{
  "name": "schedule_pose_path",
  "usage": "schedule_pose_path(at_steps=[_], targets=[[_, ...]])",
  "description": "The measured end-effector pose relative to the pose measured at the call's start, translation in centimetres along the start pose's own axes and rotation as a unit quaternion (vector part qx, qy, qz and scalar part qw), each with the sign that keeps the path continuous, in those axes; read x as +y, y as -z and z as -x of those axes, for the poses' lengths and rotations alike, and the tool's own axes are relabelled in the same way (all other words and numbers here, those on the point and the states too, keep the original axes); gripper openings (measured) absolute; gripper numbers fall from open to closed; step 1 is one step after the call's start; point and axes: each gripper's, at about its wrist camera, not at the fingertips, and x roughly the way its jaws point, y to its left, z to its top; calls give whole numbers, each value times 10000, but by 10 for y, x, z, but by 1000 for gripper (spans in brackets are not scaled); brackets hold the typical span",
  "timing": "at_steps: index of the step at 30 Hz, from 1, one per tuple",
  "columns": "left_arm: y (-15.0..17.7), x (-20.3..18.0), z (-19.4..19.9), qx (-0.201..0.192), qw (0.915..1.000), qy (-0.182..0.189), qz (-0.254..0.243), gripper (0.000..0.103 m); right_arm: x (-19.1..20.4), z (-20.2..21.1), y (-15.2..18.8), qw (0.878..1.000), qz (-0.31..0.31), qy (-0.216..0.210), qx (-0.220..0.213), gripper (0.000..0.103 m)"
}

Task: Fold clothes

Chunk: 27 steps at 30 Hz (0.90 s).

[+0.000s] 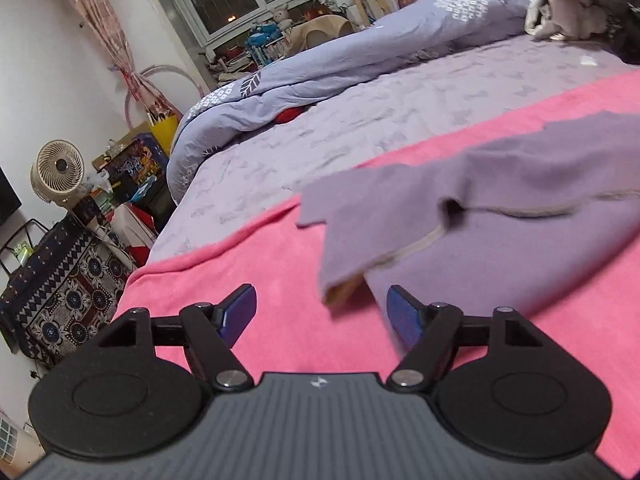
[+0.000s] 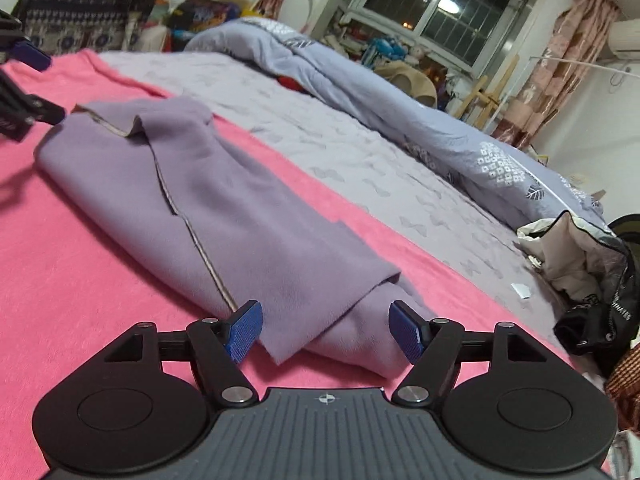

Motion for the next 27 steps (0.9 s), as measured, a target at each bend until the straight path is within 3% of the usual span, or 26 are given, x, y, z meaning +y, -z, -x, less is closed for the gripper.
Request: schedule_pose_path(at_steps=[5,27], targets=[[-4,18,-26,90,9991,217,340,74,-7,-4,4,9991,-292,-311,-2,55],[8,39,-34,107,9949,682,738,70,-26,16,23,9969,-713,-311,-126,62]])
